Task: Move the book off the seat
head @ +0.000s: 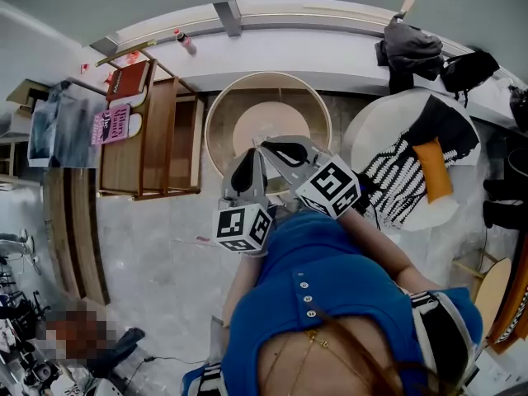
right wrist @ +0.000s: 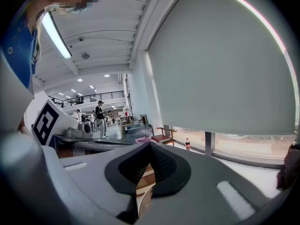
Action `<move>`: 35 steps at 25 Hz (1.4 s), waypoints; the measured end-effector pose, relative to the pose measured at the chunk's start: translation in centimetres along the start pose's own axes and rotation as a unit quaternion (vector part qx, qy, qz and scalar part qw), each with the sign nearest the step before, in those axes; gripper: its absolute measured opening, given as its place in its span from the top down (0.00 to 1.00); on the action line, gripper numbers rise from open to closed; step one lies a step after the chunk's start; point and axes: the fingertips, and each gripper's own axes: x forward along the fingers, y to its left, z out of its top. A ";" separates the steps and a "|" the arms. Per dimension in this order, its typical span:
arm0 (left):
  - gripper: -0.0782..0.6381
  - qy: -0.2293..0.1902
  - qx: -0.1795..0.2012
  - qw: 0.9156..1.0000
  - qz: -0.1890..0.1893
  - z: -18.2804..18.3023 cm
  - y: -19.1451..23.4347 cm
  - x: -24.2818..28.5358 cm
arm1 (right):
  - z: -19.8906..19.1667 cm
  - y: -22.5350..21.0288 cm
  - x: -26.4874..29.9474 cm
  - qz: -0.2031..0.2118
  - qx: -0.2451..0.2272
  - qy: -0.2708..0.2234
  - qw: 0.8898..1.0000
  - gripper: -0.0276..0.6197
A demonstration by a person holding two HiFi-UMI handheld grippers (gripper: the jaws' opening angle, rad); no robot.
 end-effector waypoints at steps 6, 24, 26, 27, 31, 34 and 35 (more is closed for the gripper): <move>0.89 0.000 -0.002 1.000 0.002 -0.2 -0.1 -0.1 | -0.2 0.0 0.1 0.001 0.001 0.002 1.000 0.96; 0.89 0.010 -0.008 1.000 0.008 -0.6 0.2 0.1 | -0.3 -0.5 0.1 0.001 0.007 0.007 1.000 0.96; 0.89 0.012 -0.008 1.000 0.008 -0.7 0.3 0.2 | -0.4 -0.5 0.2 0.001 0.007 0.008 1.000 0.96; 0.89 0.013 -0.007 1.000 0.008 -0.7 0.3 0.2 | -0.4 -0.5 0.3 0.002 0.007 0.009 1.000 0.96; 0.89 0.017 -0.008 1.000 0.008 -0.9 0.5 0.4 | -0.5 -0.6 0.5 0.003 0.008 0.012 1.000 0.96; 0.89 0.019 -0.009 1.000 0.008 -0.9 0.6 0.6 | -0.7 -0.8 0.7 0.004 0.009 0.015 1.000 0.96; 0.89 0.019 -0.009 1.000 0.009 -0.9 0.6 0.6 | -0.7 -0.8 0.7 0.004 0.010 0.016 1.000 0.96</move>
